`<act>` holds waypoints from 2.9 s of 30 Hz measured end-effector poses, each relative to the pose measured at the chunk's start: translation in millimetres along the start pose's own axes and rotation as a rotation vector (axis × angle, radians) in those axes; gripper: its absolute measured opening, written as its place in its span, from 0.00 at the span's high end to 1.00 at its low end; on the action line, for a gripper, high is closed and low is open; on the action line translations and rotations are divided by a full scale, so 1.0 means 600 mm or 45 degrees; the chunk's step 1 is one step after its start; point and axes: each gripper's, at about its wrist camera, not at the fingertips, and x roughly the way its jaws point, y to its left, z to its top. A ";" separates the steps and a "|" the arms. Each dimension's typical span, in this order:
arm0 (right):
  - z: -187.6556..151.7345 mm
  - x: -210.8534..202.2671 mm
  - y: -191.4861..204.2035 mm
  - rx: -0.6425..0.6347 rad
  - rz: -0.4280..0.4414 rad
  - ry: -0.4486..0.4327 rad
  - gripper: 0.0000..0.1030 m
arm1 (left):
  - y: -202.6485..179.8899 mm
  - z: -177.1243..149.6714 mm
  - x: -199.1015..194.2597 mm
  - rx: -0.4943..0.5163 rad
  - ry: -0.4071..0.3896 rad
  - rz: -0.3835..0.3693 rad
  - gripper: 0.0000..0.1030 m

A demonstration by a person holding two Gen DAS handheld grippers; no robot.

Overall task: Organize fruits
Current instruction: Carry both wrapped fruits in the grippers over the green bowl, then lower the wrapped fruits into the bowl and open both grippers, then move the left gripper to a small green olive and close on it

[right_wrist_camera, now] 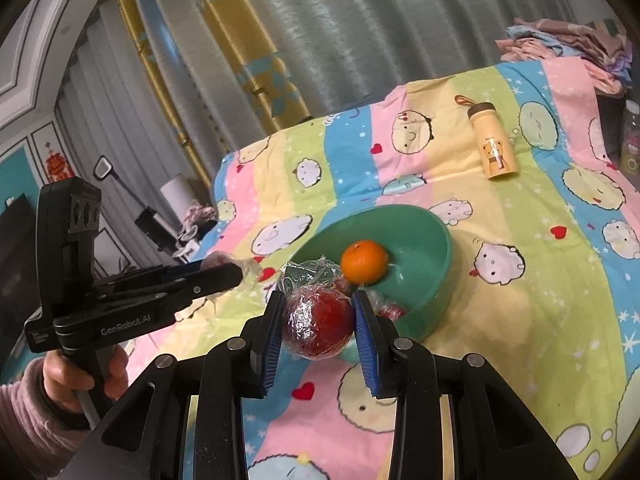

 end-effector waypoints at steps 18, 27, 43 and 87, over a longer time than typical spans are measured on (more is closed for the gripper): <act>0.039 0.110 -0.042 -0.019 -0.174 0.064 0.65 | 0.003 0.010 0.135 0.038 0.155 0.030 0.71; 0.035 0.147 -0.046 -0.064 -0.272 0.128 0.65 | 0.007 0.006 0.169 0.051 0.209 0.062 0.71; 0.034 0.153 -0.043 -0.090 -0.337 0.126 0.65 | 0.006 0.003 0.187 0.069 0.244 0.076 0.70; -0.017 0.014 -0.083 0.281 -0.074 -0.091 0.23 | 0.029 -0.047 0.025 -0.022 0.086 0.193 0.01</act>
